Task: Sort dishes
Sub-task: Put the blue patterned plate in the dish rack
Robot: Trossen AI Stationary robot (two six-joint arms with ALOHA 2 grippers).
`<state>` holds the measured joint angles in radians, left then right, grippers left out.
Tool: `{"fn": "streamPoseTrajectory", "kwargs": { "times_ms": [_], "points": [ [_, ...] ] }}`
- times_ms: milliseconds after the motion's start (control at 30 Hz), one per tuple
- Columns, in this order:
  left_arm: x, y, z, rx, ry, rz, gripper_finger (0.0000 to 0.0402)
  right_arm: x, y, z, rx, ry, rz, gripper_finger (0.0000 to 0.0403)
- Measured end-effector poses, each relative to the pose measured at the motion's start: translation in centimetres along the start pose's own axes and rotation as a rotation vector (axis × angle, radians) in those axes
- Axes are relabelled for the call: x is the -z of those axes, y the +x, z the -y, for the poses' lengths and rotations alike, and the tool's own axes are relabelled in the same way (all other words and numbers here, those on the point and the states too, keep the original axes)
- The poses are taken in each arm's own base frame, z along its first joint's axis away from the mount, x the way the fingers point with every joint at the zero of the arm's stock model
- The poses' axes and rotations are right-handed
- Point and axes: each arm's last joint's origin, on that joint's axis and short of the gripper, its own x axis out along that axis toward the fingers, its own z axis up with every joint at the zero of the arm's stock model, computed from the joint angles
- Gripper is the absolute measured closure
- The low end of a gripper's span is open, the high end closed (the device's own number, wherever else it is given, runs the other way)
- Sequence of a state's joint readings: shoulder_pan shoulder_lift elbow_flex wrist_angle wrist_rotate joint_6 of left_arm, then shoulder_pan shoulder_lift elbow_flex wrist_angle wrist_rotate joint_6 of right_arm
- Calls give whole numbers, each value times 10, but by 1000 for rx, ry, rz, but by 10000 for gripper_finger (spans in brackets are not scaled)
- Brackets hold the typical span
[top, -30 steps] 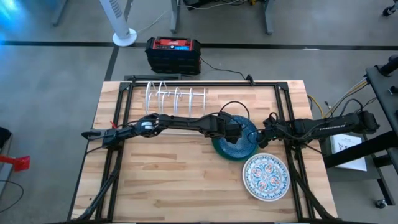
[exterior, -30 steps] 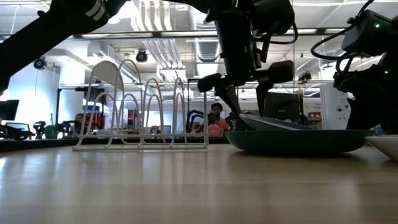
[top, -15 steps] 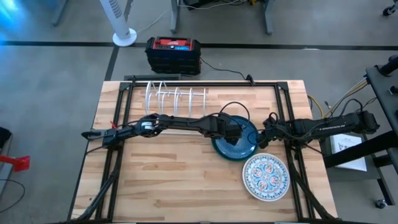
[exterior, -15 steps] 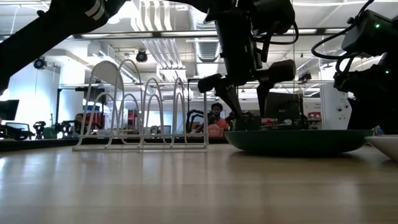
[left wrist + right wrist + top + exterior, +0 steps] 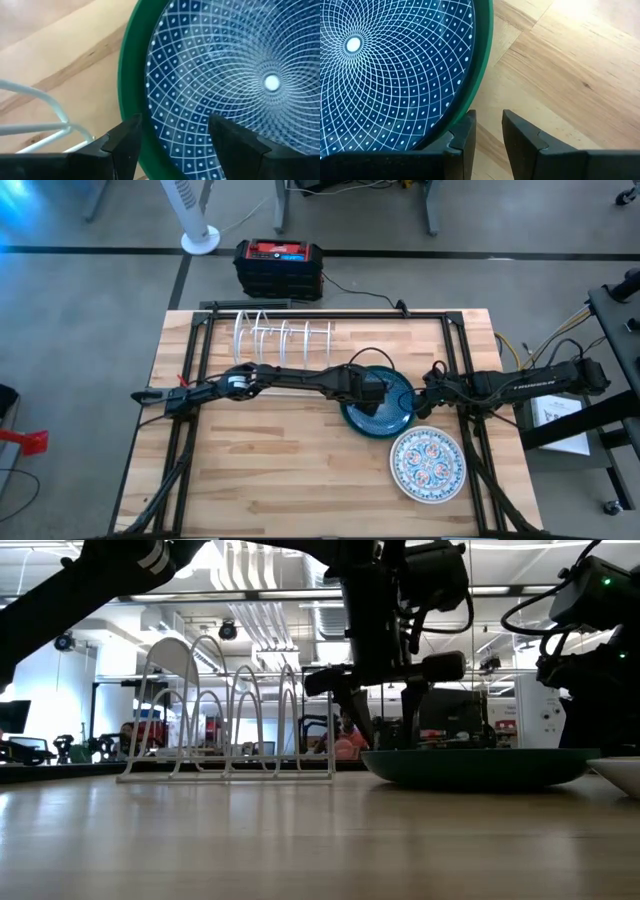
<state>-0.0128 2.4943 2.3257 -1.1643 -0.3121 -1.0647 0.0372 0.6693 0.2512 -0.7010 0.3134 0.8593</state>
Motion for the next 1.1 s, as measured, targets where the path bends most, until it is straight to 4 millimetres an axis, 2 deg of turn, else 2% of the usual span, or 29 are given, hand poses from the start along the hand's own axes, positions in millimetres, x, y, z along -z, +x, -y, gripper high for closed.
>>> {"fn": "streamPoseTrajectory", "kwargs": {
  "times_ms": [333, 500, 767, 1100],
  "points": [
    [8, 15, -3, -11, -8, -46, 184, 0, 0, 0, -1, 0, -1, 322],
    [10, 23, -1, 14, -13, -44, 184, 0, 0, 0, -4, 0, -4, 314],
    [9, 28, 4, 86, 11, -28, 184, 1, 0, 0, 0, -2, -9, 304],
    [6, 26, 6, 103, 28, -2, 184, 1, 0, 0, 2, -5, -9, 316]
  ]
}}
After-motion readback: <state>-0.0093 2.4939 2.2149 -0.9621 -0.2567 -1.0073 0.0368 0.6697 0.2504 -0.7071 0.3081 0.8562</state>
